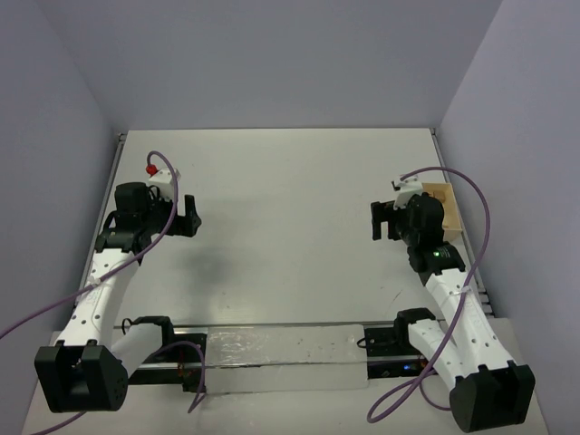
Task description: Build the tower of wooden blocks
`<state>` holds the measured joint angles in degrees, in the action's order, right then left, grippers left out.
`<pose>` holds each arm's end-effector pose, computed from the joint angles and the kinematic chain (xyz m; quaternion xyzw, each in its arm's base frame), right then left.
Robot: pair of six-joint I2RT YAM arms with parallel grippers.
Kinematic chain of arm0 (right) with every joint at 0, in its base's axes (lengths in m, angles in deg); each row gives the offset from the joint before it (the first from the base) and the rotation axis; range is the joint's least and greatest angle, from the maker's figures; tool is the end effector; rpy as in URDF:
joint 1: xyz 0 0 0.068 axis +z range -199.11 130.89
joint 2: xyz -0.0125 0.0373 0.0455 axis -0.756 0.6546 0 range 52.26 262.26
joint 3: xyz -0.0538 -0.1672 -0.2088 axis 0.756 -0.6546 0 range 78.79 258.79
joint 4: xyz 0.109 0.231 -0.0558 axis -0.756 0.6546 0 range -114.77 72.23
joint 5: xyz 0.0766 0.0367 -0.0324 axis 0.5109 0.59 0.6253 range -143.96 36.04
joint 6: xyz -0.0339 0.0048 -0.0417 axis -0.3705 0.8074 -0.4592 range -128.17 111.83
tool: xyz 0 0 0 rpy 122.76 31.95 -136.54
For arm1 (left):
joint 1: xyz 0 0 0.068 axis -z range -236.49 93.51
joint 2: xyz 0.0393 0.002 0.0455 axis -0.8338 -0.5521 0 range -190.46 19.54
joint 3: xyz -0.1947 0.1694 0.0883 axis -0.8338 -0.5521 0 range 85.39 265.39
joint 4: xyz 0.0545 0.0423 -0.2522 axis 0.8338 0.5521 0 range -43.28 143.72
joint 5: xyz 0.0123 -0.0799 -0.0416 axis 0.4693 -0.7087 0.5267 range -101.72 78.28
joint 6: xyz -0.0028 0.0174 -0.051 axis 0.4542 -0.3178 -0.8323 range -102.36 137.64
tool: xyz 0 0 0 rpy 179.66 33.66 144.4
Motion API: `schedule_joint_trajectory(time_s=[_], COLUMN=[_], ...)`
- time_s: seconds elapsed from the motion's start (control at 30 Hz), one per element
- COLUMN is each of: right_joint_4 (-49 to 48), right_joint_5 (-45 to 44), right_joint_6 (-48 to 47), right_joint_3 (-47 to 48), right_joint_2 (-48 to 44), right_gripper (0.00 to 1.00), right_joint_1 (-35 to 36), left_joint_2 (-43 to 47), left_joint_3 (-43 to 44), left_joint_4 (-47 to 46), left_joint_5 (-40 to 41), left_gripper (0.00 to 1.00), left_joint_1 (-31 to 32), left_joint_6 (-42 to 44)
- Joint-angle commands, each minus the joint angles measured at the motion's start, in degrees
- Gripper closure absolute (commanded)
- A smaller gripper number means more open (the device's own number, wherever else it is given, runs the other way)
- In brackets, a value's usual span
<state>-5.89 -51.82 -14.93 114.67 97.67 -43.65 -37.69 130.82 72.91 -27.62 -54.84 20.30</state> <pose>0.1816 0.0187 0.2680 -0.1009 0.8530 0.0103 0.5120 0.2143 -0.0159 0.2773 0.0940 0.8872 -0.1205 0.4352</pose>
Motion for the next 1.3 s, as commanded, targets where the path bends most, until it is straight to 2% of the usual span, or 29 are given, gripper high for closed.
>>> schedule_joint_trajectory(time_s=[0.0, 0.3, 0.4, 0.57, 0.73, 1.03, 1.27], right_joint_4=[-1.14, 2.56, 7.45, 13.49, 20.01, 25.84, 27.22], right_joint_5=[-0.91, -2.34, -4.01, -3.55, 0.51, 0.13, 0.52], right_joint_6=[1.04, 0.34, -1.00, -3.42, -8.55, -14.11, -17.39], right_joint_3=[2.00, 4.97, 7.53, 12.43, 20.46, 31.89, 40.10], right_joint_2=[-0.50, 1.47, 4.15, 8.67, 18.19, 31.85, 42.68], right_gripper=[0.00, 0.00, 0.00, 0.03, 0.11, 0.21, 0.33], right_joint_1=[-0.94, -3.55, -5.00, -11.74, -21.95, -30.98, -35.84], left_joint_2=[0.38, 0.02, 0.05, -0.01, -0.32, 0.00, -0.72], left_joint_3=[0.87, 0.89, 0.98, 0.99, 1.15, 1.07, 1.33], left_joint_4=[-0.44, -0.44, -0.36, -0.33, -0.11, -0.07, 0.52], left_joint_5=[-1.61, -1.59, -1.63, -1.81, -2.36, -3.14, -4.05], left_gripper=[0.01, 0.01, 0.01, 0.01, 0.01, 0.01, 0.01], left_joint_1=[-0.51, -0.51, -0.51, -0.51, -0.51, -0.51, -0.51], left_joint_6=[0.68, 0.68, 0.60, 0.60, 0.61, 0.79, 0.95])
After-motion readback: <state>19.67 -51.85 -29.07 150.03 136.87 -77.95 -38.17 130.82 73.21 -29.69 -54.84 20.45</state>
